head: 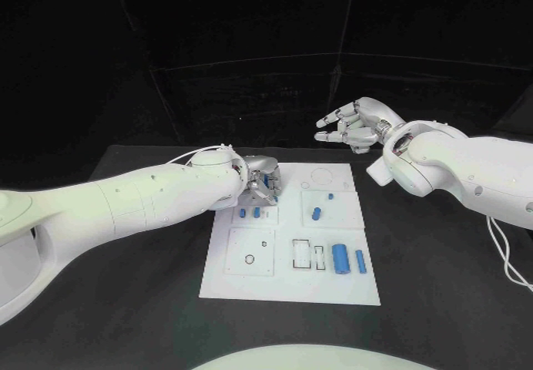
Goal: Assemble the parts on the task board
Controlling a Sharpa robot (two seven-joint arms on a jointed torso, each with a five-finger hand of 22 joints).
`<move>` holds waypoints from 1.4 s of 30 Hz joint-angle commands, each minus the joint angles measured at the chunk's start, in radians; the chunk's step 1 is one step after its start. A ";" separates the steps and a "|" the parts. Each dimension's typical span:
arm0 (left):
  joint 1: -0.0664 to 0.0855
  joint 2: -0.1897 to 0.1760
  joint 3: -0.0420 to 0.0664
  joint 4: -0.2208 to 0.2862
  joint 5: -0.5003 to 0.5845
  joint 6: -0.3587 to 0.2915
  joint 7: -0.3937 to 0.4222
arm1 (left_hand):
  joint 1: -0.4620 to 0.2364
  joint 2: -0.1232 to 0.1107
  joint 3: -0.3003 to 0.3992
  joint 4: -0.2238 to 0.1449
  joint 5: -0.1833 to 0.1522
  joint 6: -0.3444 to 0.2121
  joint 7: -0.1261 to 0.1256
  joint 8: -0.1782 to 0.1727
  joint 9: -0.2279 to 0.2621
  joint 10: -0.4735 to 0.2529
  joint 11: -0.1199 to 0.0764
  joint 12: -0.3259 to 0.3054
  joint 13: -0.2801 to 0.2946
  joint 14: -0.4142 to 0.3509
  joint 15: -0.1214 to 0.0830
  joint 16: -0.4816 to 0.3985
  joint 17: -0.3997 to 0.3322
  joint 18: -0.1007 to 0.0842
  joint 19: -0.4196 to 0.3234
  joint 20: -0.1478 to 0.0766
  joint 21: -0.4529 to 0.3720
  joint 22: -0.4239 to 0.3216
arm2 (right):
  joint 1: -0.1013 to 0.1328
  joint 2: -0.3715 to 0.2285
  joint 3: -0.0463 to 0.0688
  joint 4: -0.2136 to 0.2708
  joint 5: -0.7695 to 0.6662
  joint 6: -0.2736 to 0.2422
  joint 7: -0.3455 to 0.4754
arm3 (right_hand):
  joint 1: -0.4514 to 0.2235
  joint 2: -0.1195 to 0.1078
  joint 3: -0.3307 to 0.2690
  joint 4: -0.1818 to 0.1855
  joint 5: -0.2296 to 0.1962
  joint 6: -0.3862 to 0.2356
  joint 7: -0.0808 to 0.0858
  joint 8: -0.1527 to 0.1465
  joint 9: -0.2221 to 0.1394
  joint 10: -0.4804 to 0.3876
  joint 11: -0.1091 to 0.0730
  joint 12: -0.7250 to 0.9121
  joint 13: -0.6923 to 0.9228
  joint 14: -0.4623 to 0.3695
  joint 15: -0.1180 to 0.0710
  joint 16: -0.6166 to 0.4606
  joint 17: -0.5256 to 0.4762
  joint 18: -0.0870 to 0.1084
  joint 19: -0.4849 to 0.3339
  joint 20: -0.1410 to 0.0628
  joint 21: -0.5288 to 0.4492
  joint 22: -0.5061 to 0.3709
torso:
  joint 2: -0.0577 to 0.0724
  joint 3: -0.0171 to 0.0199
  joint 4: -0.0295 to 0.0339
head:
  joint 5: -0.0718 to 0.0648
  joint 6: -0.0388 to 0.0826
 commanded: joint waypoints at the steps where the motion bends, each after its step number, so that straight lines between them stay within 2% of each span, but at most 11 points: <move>1: -0.001 0.003 -0.001 -0.002 -0.009 0.028 -0.003 | 0.001 0.013 0.012 -0.001 0.002 0.011 -0.001 -0.005 -0.003 0.011 -0.002 -0.009 -0.001 0.022 -0.008 0.006 -0.002 -0.009 0.009 0.000 0.006 0.004 | 0.002 0.001 0.001 0.001 0.004 0.000 0.008 | -0.002 0.005 -0.004 0.000 0.005 -0.007 -0.001 0.007 0.000 -0.006 0.001 -0.001 0.001 0.052 -0.007 -0.005 0.052 0.013 0.000 0.000 -0.003 0.000 | 0.000 0.0004 0.0001 | 0.000 -0.001; 8: -0.001 0.007 -0.002 -0.010 -0.009 0.042 -0.016 | 0.033 0.046 0.079 -0.028 0.001 0.044 -0.008 -0.006 -0.010 0.069 -0.015 -0.013 0.001 0.023 -0.020 0.011 -0.005 -0.012 0.014 -0.009 0.029 0.032 | 0.002 0.002 0.001 0.001 0.004 0.000 0.008 | -0.002 0.006 -0.004 0.000 0.005 -0.006 -0.002 0.008 0.000 -0.006 0.001 -0.002 0.000 0.052 -0.007 -0.005 0.052 0.013 0.000 0.000 -0.003 -0.001 | -0.001 0.0005 0.0001 | -0.001 -0.002; 14: -0.001 0.008 -0.002 -0.011 -0.009 0.029 -0.018 | 0.038 0.061 0.142 -0.054 0.000 0.087 -0.014 -0.001 -0.011 0.114 -0.024 -0.025 0.003 0.024 -0.027 0.016 -0.007 -0.016 0.017 -0.016 0.048 0.055 | 0.002 0.003 0.001 0.000 0.004 -0.002 0.007 | -0.002 0.007 -0.004 0.000 0.006 -0.005 -0.002 0.009 0.000 -0.006 0.001 -0.001 0.000 0.052 -0.007 -0.005 0.052 0.013 0.000 0.000 -0.003 0.000 | -0.001 0.0009 0.0000 | -0.001 -0.001; 17: -0.002 0.009 -0.002 -0.010 -0.009 0.012 -0.012 | 0.028 0.062 0.172 -0.065 -0.001 0.102 -0.017 -0.004 -0.012 0.133 -0.027 -0.038 0.003 0.023 -0.029 0.017 -0.010 -0.017 0.016 -0.020 0.053 0.062 | 0.002 0.004 0.001 0.001 0.002 -0.004 0.008 | -0.001 0.009 -0.003 0.001 0.006 -0.003 -0.003 0.010 0.001 -0.005 0.000 0.000 0.001 0.052 -0.007 -0.005 0.053 0.013 0.000 0.000 -0.003 0.000 | 0.000 0.0006 -0.0003 | -0.001 -0.001; 24: -0.002 0.001 -0.002 0.009 -0.009 -0.048 0.009 | -0.001 0.046 0.205 -0.076 0.000 0.106 -0.015 -0.021 -0.016 0.144 -0.025 -0.071 0.002 0.022 -0.028 0.017 -0.020 -0.018 0.015 -0.020 0.058 0.070 | 0.002 0.003 0.001 0.000 0.001 -0.007 0.008 | -0.001 0.009 -0.003 0.001 0.006 -0.003 -0.003 0.010 0.001 -0.005 0.000 0.000 0.001 0.052 -0.007 -0.005 0.053 0.013 0.000 0.000 -0.003 0.000 | -0.001 -0.0006 0.0007 | -0.004 0.002; 26: -0.002 -0.008 -0.001 0.026 -0.008 -0.060 0.005 | -0.009 0.043 0.209 -0.076 0.000 0.108 -0.014 -0.024 -0.017 0.147 -0.025 -0.077 0.002 0.021 -0.027 0.017 -0.023 -0.018 0.014 -0.019 0.057 0.070 | 0.002 0.001 0.001 0.000 0.001 -0.007 0.007 | -0.001 0.009 -0.003 0.001 0.006 -0.003 -0.003 0.010 0.001 -0.005 0.000 0.000 0.001 0.052 -0.007 -0.005 0.053 0.013 0.000 0.000 -0.003 0.000 | -0.001 -0.0010 0.0013 | -0.008 0.003; 32: 0.000 -0.043 0.001 0.077 0.006 -0.081 -0.006 | -0.019 0.038 0.211 -0.075 0.000 0.110 -0.014 -0.026 -0.017 0.150 -0.025 -0.083 0.002 0.021 -0.027 0.017 -0.025 -0.018 0.014 -0.019 0.059 0.072 | 0.002 -0.001 0.001 -0.003 0.002 -0.008 0.006 | -0.001 0.009 -0.003 0.001 0.006 -0.003 -0.003 0.010 0.001 -0.005 0.000 0.000 0.001 0.052 -0.007 -0.005 0.053 0.013 0.000 0.000 -0.003 0.000 | -0.003 0.0003 0.0020 | -0.006 0.005; 35: 0.001 -0.063 0.003 0.100 0.031 -0.097 -0.006 | -0.022 0.037 0.212 -0.075 0.000 0.111 -0.013 -0.027 -0.017 0.151 -0.024 -0.085 0.002 0.021 -0.027 0.017 -0.025 -0.018 0.014 -0.019 0.059 0.072 | 0.002 -0.001 0.001 -0.005 0.002 -0.008 0.006 | -0.001 0.009 -0.003 0.001 0.006 -0.003 -0.003 0.010 0.001 -0.005 0.000 0.000 0.001 0.052 -0.007 -0.005 0.053 0.013 0.000 0.000 -0.003 0.000 | -0.002 -0.0004 0.0026 | -0.006 0.008; 37: 0.002 -0.077 0.005 0.116 0.049 -0.107 -0.005 | -0.022 0.037 0.212 -0.075 0.000 0.111 -0.012 -0.028 -0.017 0.151 -0.024 -0.086 0.002 0.021 -0.027 0.017 -0.026 -0.018 0.015 -0.019 0.060 0.073 | 0.002 -0.001 0.001 -0.007 0.002 -0.008 0.006 | -0.001 0.009 -0.003 0.001 0.006 -0.003 -0.003 0.010 0.001 -0.005 0.000 0.000 0.001 0.052 -0.007 -0.005 0.053 0.013 0.000 0.000 -0.003 0.000 | -0.002 -0.0004 0.0027 | -0.006 0.013; 42: 0.005 -0.127 0.014 0.163 0.088 -0.126 -0.002 | -0.023 0.036 0.213 -0.076 0.000 0.112 -0.011 -0.028 -0.017 0.152 -0.024 -0.087 0.002 0.021 -0.027 0.017 -0.026 -0.018 0.015 -0.019 0.060 0.074 | 0.002 -0.002 0.001 -0.015 0.002 -0.007 0.006 | -0.001 0.009 -0.003 0.001 0.006 -0.003 -0.003 0.010 0.001 -0.005 0.000 0.000 0.001 0.052 -0.007 -0.005 0.053 0.013 0.000 0.000 -0.003 0.000 | -0.003 -0.0001 0.0035 | -0.006 0.017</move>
